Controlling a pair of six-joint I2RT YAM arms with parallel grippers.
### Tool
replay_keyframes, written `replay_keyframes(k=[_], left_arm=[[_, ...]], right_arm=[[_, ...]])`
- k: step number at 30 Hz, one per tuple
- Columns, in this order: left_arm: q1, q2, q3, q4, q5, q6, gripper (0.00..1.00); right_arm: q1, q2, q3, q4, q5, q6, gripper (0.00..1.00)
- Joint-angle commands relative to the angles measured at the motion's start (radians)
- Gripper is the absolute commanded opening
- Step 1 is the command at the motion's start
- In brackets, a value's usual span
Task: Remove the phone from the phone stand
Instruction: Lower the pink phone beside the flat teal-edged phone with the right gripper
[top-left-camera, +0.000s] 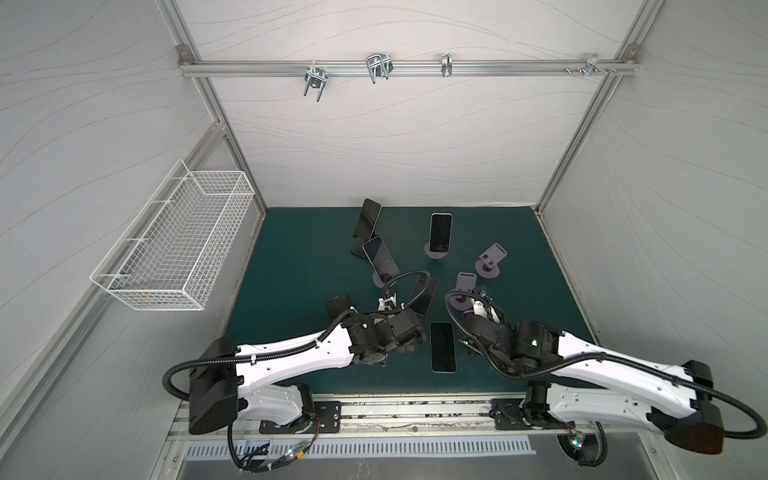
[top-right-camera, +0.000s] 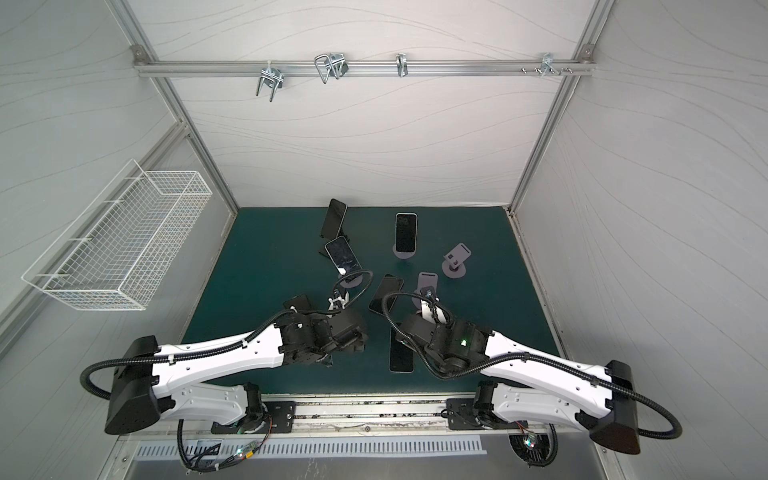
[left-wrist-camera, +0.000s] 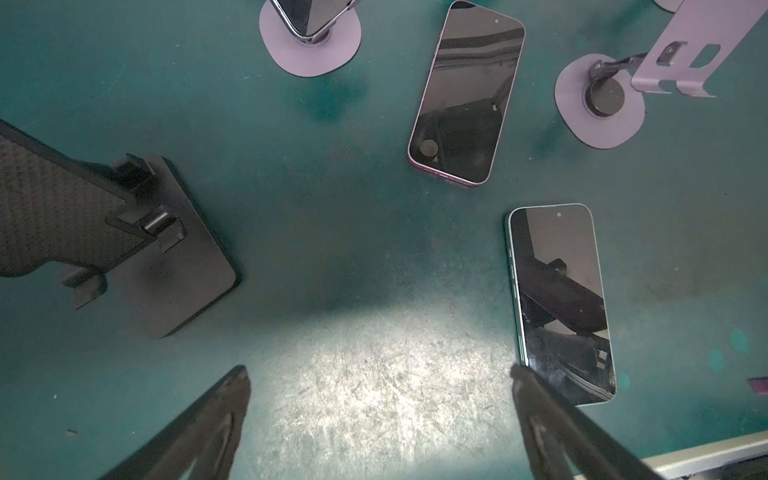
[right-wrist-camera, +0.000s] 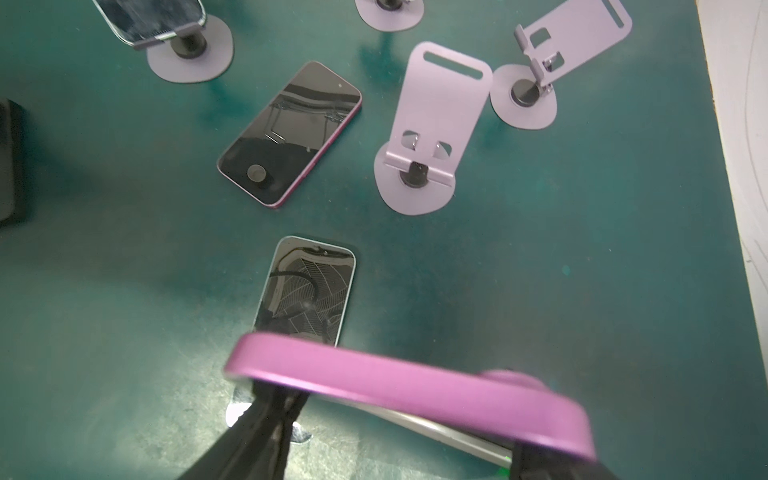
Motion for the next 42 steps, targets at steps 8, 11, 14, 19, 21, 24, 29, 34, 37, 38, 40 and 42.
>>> replay_keyframes(k=[8, 11, 14, 19, 21, 24, 29, 34, 37, 38, 40, 42], left_arm=[[-0.008, 0.024, 0.055, 0.022, 0.000, 0.002, 0.99], [-0.011, 0.026, 0.057, 0.025, 0.005, 0.004, 0.99], [-0.012, 0.034, 0.060, 0.032, 0.029, 0.024, 0.99], [-0.017, 0.061, 0.075, 0.021, 0.057, 0.044, 0.99], [-0.021, 0.067, 0.077, 0.021, 0.064, 0.048, 0.99], [-0.025, 0.072, 0.077, 0.026, 0.068, 0.051, 0.99], [-0.025, 0.084, 0.082, 0.035, 0.074, 0.057, 0.99], [-0.026, 0.098, 0.094, 0.038, 0.081, 0.061, 0.99], [-0.026, 0.101, 0.095, 0.043, 0.085, 0.060, 0.99], [-0.026, 0.101, 0.095, 0.043, 0.086, 0.060, 0.99], [-0.026, 0.103, 0.097, 0.045, 0.086, 0.063, 0.99], [-0.026, 0.104, 0.099, 0.045, 0.085, 0.065, 0.99]], right_arm=[[0.012, -0.039, 0.013, -0.087, -0.009, 0.072, 0.57], [0.013, -0.052, 0.007, -0.096, -0.038, 0.084, 0.58], [0.013, -0.063, 0.002, -0.110, -0.068, 0.093, 0.57], [0.011, -0.090, -0.029, -0.122, -0.122, 0.101, 0.58], [0.007, -0.104, -0.037, -0.137, -0.140, 0.105, 0.58], [-0.013, -0.129, -0.050, -0.149, -0.181, 0.101, 0.58], [-0.117, -0.169, -0.083, -0.111, -0.316, 0.047, 0.58], [-0.268, -0.172, -0.117, -0.029, -0.491, -0.058, 0.58], [-0.348, -0.143, -0.120, 0.004, -0.583, -0.110, 0.58], [-0.369, -0.131, -0.123, 0.014, -0.608, -0.125, 0.59], [-0.395, -0.109, -0.128, 0.030, -0.636, -0.140, 0.58], [-0.416, -0.087, -0.131, 0.044, -0.647, -0.154, 0.59]])
